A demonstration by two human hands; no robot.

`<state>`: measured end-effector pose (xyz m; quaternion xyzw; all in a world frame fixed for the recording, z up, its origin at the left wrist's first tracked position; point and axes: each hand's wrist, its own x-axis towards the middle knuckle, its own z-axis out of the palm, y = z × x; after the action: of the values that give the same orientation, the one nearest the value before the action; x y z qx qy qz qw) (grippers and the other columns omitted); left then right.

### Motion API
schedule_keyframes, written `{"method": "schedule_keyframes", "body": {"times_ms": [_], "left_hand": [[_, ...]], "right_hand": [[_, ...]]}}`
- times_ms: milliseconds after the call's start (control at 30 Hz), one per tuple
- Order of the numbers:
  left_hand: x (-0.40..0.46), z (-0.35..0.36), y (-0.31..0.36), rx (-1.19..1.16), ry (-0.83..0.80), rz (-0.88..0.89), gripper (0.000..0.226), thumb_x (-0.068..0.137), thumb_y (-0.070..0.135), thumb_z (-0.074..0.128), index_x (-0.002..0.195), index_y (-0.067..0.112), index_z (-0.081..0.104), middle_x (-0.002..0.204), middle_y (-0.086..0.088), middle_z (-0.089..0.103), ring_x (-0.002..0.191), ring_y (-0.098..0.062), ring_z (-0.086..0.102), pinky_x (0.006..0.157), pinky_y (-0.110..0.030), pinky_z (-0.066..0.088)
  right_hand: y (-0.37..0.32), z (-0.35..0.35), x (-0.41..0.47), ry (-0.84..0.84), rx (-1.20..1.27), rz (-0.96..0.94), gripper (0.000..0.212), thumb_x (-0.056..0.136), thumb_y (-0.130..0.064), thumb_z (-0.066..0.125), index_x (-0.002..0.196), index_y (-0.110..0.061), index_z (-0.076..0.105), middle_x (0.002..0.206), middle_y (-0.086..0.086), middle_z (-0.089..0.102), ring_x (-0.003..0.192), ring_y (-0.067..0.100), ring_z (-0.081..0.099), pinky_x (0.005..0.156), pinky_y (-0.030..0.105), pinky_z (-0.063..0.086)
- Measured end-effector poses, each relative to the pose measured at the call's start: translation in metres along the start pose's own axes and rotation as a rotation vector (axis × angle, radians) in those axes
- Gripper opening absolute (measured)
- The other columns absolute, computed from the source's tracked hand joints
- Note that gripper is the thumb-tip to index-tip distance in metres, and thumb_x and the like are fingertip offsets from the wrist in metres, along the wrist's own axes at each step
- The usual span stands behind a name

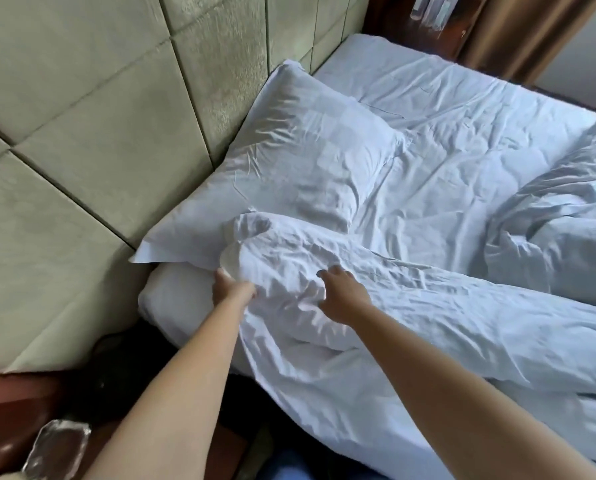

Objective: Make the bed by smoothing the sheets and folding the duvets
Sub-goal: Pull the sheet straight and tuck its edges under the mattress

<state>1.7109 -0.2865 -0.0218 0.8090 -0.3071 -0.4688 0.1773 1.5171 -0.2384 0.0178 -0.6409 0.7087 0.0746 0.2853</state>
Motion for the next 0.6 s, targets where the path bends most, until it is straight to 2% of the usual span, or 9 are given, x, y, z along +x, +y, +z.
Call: {"method": "schedule_keyframes", "body": {"times_ms": [100,167,267,400,500,600], "left_hand": [[-0.003,0.006,0.028,0.379,0.028,0.275,0.087,0.071,0.012,0.07,0.144,0.021,0.024,0.139,-0.014,0.035,0.127,-0.035,0.039,0.1,-0.04,0.043],[-0.006,0.014,0.047,0.561,0.064,0.474,0.083,0.073,0.017,0.068,0.144,0.02,0.025,0.142,-0.012,0.03,0.13,-0.034,0.032,0.102,-0.042,0.039],[-0.01,0.037,0.065,0.851,0.051,0.657,0.088,0.075,0.023,0.067,0.149,0.026,0.019,0.151,-0.01,0.017,0.138,-0.031,0.02,0.112,-0.041,0.026],[-0.021,0.077,0.081,1.096,-0.026,0.722,0.088,0.077,0.025,0.068,0.149,0.032,0.018,0.157,-0.006,0.007,0.146,-0.025,0.003,0.118,-0.047,0.007],[-0.022,0.106,0.09,1.224,-0.104,0.757,0.084,0.083,0.022,0.065,0.15,0.031,0.015,0.159,-0.006,0.002,0.147,-0.023,-0.005,0.119,-0.046,-0.002],[-0.017,0.136,0.103,1.331,-0.157,0.785,0.086,0.084,0.033,0.067,0.151,0.03,0.013,0.16,-0.007,-0.001,0.148,-0.023,-0.009,0.118,-0.046,-0.007]], "right_hand": [[0.017,-0.013,0.01,0.026,-0.076,-0.004,0.063,0.086,-0.018,0.06,0.143,-0.019,0.034,0.147,0.006,0.029,0.133,0.027,0.031,0.102,0.039,0.035],[0.031,-0.023,0.018,0.018,-0.126,-0.002,0.071,0.083,-0.02,0.064,0.145,-0.019,0.029,0.15,0.006,0.026,0.137,0.027,0.026,0.105,0.04,0.032],[0.059,-0.032,0.03,-0.034,-0.158,0.028,0.087,0.077,-0.03,0.074,0.146,-0.018,0.023,0.153,0.008,0.02,0.139,0.029,0.023,0.109,0.042,0.029],[0.096,-0.03,0.048,-0.126,-0.139,0.049,0.109,0.07,-0.04,0.08,0.151,-0.018,0.01,0.159,0.01,0.005,0.146,0.027,0.008,0.116,0.044,0.019],[0.117,-0.027,0.066,-0.164,-0.101,0.033,0.116,0.07,-0.042,0.08,0.153,-0.016,0.003,0.16,0.009,0.0,0.148,0.026,0.002,0.118,0.045,0.014],[0.134,-0.02,0.085,-0.186,-0.074,0.014,0.121,0.069,-0.044,0.081,0.153,-0.017,-0.002,0.16,0.008,-0.003,0.148,0.025,-0.002,0.119,0.046,0.01]]}}
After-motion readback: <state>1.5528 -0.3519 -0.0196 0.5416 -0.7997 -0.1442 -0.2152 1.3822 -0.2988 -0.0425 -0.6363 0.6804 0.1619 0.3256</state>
